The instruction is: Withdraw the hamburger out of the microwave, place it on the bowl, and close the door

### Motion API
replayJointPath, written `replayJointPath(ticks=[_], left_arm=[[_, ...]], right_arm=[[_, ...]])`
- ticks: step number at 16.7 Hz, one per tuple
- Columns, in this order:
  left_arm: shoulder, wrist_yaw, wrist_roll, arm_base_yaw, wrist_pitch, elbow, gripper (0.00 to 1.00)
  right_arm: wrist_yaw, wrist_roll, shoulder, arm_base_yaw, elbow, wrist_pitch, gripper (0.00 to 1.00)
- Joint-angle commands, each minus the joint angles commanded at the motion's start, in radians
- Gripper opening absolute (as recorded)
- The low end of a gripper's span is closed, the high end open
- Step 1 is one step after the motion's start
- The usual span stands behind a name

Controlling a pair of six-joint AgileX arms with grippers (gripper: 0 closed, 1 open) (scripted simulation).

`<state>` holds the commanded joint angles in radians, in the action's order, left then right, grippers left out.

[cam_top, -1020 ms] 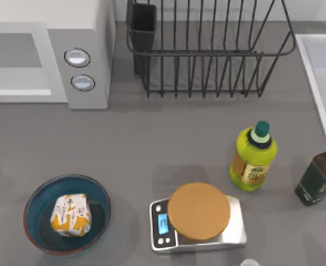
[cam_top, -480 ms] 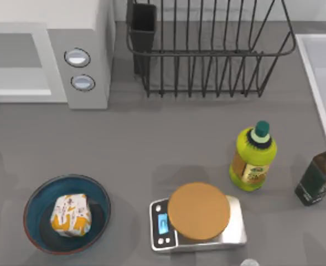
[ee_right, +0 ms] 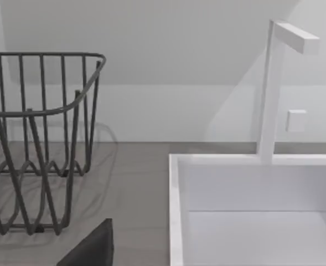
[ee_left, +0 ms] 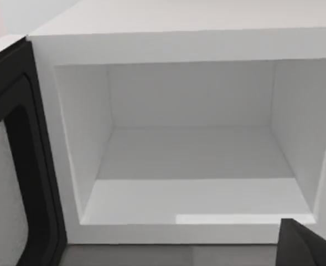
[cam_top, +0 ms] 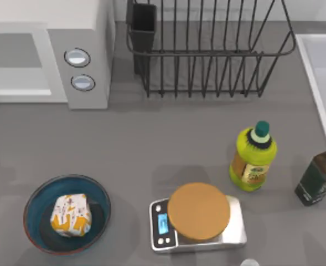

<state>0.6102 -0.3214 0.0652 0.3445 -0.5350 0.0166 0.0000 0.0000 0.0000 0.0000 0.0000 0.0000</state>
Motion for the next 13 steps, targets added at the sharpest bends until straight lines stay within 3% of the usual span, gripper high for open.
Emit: replayJointPath(ticks=[4, 13], left_arm=[[0.23, -0.081, 0.166, 0.149, 0.218, 0.235, 0.0], [0.914, -0.283, 0.652, 0.552, 0.979, 1.068, 0.0]], right_arm=[[0.0, 0.0, 0.0, 0.0, 0.0, 0.0, 1.0], [0.0, 0.0, 0.0, 0.0, 0.0, 0.0, 1.0]])
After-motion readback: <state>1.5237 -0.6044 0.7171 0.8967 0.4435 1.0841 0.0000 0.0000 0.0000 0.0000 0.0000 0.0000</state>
